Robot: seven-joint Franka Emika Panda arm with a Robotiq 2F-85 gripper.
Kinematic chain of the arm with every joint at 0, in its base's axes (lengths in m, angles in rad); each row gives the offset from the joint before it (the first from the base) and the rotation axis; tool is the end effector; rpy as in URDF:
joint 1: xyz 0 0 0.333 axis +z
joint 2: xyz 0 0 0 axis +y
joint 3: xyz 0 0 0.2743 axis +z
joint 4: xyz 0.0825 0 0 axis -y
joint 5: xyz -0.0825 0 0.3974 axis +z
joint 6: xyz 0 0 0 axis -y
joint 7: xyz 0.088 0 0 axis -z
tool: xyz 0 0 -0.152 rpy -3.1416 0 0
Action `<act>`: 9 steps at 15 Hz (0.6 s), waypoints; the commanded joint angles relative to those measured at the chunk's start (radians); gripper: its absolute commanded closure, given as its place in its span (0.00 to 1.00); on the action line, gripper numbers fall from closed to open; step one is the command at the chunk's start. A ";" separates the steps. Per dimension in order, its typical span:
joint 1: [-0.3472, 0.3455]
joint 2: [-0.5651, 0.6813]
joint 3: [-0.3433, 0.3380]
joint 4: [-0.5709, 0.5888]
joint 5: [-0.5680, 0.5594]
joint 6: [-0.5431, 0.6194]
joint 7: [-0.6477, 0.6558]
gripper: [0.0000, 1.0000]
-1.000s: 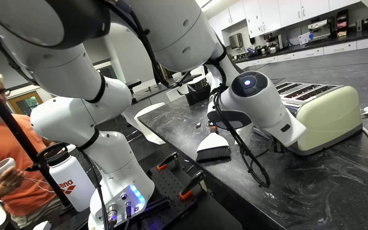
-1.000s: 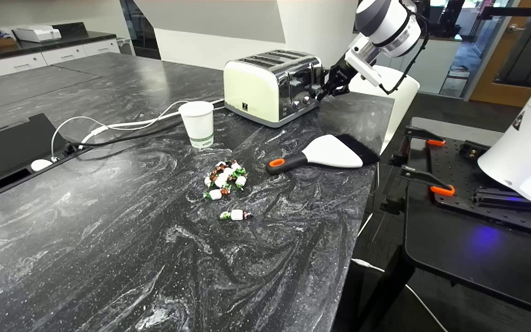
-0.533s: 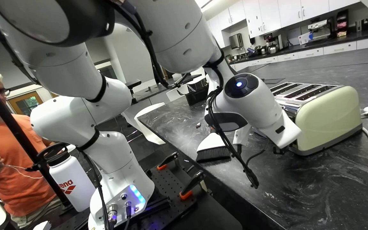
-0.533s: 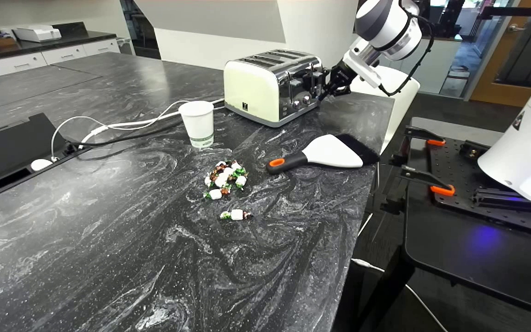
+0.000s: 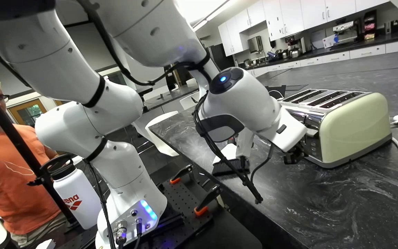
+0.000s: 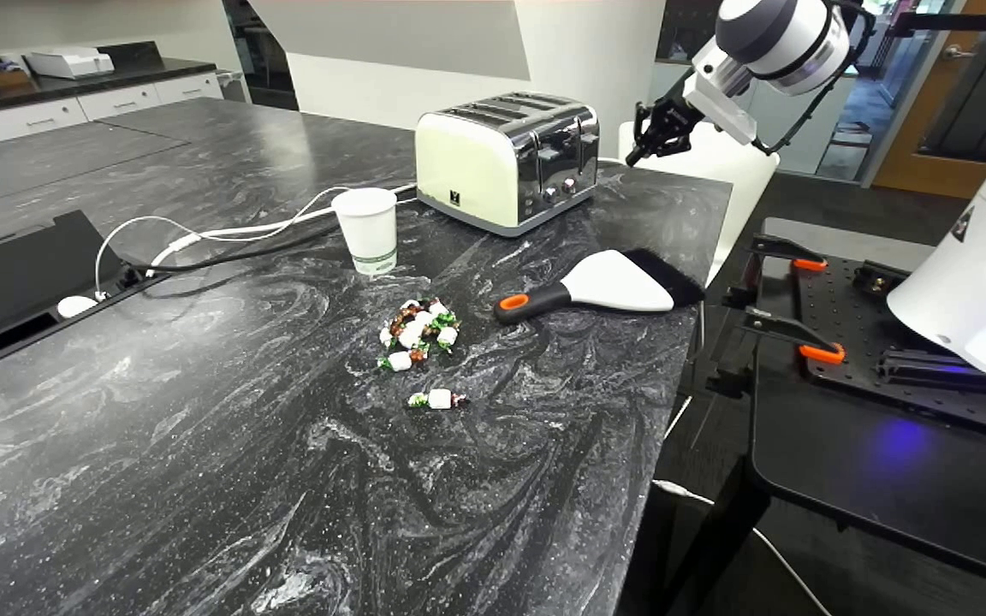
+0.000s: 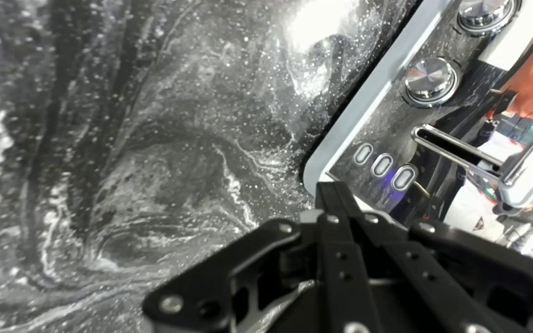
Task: Press a button on the right side of the toaster to release the right lever upwards
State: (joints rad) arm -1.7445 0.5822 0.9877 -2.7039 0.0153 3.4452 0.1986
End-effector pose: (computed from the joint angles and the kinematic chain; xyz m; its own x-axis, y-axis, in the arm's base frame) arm 0.3748 -0.2397 0.0964 0.3319 -0.9131 0.2366 -0.7527 -0.4076 -0.5170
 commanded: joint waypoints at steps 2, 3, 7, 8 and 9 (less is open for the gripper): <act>-0.075 -0.263 0.098 -0.153 -0.075 0.043 0.059 1.00; -0.009 -0.268 0.054 -0.073 -0.071 0.002 0.041 1.00; -0.207 -0.379 0.258 -0.099 -0.160 0.008 0.053 1.00; -0.245 -0.381 0.294 -0.103 -0.183 0.008 0.037 1.00; -0.254 -0.387 0.303 -0.100 -0.199 -0.005 0.020 1.00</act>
State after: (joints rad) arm -1.9079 0.2728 1.1999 -2.7696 -0.1280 3.4518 0.2041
